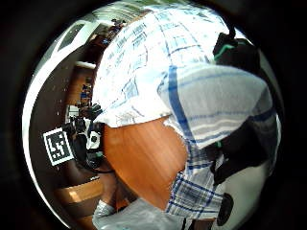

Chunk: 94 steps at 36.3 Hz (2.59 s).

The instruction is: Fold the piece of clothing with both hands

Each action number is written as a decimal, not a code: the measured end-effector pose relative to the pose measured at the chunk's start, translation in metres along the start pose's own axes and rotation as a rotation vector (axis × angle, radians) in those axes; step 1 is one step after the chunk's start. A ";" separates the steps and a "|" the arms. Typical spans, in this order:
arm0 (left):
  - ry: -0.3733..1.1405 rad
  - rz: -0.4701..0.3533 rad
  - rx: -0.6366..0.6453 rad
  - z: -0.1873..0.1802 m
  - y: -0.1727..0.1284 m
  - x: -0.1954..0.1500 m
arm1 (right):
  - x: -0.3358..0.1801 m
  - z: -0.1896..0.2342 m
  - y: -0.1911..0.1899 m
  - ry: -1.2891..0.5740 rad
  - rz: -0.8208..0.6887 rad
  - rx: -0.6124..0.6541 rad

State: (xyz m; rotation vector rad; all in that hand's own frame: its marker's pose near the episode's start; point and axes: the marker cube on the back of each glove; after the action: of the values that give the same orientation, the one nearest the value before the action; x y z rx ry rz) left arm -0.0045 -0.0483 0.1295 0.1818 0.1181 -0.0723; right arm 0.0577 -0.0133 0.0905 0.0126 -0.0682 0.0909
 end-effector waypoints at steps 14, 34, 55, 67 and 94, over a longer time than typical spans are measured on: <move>0.066 0.338 0.110 -0.118 0.044 -0.008 | 0.014 -0.085 0.039 -0.070 -0.377 -0.089; -0.012 0.092 -0.335 -0.041 -0.069 -0.035 | -0.048 -0.058 -0.187 -0.142 -0.236 -0.151; -0.176 0.010 -0.141 -0.052 -0.010 -0.033 | 0.024 -0.072 -0.105 -0.158 0.183 0.203; -0.008 0.066 -0.463 0.003 0.029 -0.018 | 0.050 -0.016 -0.044 0.128 0.454 -0.009; 0.294 0.194 -0.393 0.026 -0.053 0.036 | -0.018 -0.138 -0.081 -0.588 0.167 0.317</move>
State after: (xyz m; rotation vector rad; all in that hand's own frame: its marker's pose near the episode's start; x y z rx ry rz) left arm 0.0300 -0.1068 0.1409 -0.1908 0.4031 0.1713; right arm 0.0561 -0.0930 -0.0490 0.3511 -0.6426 0.2622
